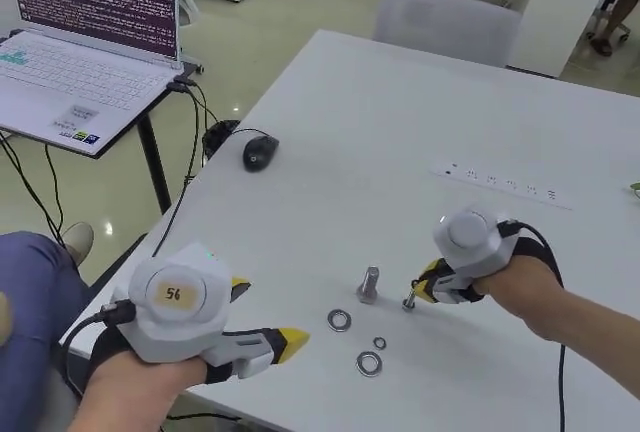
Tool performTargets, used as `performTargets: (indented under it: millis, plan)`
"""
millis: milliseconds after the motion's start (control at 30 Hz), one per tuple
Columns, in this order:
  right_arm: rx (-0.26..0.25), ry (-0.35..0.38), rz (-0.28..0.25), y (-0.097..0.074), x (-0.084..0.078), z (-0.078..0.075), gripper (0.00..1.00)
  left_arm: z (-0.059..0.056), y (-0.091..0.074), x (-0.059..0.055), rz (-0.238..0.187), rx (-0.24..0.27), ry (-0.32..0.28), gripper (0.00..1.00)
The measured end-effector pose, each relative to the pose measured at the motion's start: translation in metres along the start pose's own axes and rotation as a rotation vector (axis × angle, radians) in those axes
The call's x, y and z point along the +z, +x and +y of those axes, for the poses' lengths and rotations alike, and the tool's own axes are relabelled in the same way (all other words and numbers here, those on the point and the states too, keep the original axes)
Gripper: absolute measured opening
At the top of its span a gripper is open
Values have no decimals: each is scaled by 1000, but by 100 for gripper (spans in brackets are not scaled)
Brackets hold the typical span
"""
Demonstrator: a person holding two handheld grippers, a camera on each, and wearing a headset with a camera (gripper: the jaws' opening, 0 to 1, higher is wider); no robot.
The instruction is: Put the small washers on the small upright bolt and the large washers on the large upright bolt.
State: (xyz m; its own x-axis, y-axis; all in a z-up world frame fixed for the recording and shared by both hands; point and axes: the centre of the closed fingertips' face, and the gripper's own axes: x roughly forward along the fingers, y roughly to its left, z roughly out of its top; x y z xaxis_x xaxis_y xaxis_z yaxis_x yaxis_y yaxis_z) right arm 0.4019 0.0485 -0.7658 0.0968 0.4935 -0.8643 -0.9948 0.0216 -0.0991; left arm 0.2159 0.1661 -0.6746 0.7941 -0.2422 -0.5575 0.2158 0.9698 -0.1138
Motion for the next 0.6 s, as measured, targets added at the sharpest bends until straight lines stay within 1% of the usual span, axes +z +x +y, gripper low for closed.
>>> performTargets:
  millis: [167,300,600]
  plan:
    - [4,-2,9,4,-2,-1,13,0,0,-1,1,1,-5,58]
    - [9,-6,26,6,-3,2,13,-1,0,-2,2,0,-5,58]
    - [26,-8,69,24,-12,4,13,2,-2,-5,6,6,-12,58]
